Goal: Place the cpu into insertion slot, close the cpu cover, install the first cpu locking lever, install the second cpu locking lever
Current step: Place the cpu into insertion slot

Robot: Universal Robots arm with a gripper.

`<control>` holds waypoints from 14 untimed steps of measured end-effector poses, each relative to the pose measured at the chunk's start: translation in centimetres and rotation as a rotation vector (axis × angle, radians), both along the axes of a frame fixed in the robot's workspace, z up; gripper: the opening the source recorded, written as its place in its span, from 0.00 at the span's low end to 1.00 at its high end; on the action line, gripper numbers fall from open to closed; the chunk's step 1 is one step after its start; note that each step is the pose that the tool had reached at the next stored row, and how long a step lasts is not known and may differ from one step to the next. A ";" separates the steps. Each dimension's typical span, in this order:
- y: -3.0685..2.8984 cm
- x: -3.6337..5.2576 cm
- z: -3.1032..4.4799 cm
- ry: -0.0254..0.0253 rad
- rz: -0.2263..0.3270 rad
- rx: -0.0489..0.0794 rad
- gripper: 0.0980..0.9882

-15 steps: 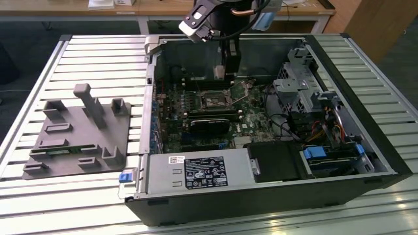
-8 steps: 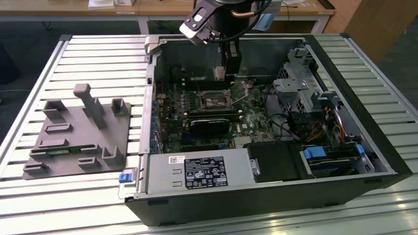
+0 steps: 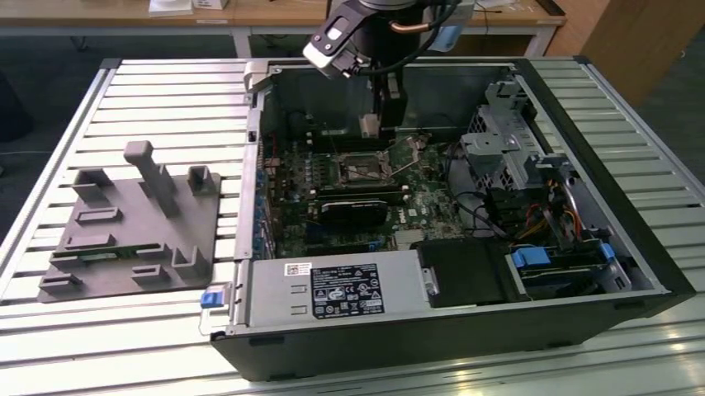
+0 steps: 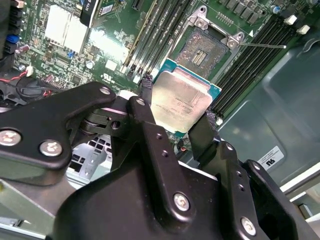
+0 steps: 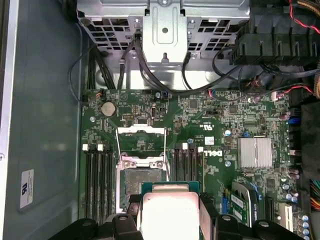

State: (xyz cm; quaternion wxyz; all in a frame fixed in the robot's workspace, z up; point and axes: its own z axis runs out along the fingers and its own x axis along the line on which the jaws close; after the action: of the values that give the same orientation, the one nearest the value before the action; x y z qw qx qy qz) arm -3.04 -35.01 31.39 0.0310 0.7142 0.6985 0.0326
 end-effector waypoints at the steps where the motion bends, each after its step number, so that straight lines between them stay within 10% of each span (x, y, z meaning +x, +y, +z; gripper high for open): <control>1: 0.00 0.00 -0.08 0.0000 0.000 0.000 0.50; 14: 0.00 0.00 -0.97 0.0006 0.000 0.001 0.50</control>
State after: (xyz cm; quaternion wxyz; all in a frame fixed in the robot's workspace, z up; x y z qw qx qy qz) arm -3.04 -35.01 30.41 0.0304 0.7142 0.6985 0.0328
